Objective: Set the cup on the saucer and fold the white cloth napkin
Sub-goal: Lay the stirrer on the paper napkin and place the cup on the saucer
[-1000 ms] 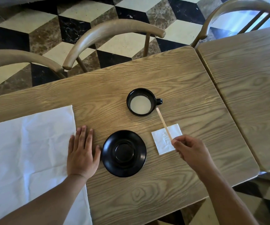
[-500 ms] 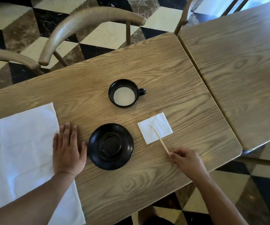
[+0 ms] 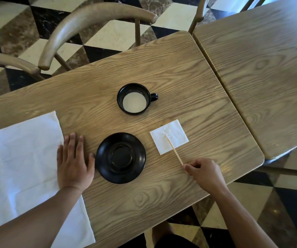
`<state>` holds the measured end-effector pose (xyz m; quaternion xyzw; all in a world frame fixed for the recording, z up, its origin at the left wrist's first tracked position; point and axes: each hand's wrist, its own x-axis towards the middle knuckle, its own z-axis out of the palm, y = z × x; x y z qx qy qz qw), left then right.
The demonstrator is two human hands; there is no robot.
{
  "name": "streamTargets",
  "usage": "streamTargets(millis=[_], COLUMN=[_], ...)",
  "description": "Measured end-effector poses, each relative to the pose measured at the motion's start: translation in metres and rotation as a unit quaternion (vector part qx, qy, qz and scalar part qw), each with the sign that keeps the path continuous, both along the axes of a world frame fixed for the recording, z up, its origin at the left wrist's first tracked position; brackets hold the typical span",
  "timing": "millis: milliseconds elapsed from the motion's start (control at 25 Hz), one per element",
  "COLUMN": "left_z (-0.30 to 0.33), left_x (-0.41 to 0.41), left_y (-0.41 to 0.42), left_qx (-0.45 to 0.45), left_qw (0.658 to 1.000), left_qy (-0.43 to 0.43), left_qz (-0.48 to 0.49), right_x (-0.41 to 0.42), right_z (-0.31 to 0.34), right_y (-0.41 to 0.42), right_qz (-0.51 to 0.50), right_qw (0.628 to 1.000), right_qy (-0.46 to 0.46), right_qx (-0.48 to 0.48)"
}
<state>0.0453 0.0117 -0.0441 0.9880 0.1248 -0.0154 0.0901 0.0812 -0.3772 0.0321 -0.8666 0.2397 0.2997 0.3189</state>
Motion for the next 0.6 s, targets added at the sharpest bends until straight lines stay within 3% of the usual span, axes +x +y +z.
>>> streamTargets(millis=[400,600], left_z=[0.002,0.002], left_x=[0.0,0.0], left_y=[-0.001,-0.001], left_qx=[-0.004,-0.002], left_qw=[1.0,1.0], left_qy=[0.002,0.004], left_qz=[-0.001,-0.003], right_x=[0.01,0.066], right_z=[0.005,0.007], right_y=[0.006,0.043], right_qz=[0.002,-0.02], right_qw=[1.0,0.989], right_qy=[-0.022,-0.099], right_qx=[-0.002,0.111])
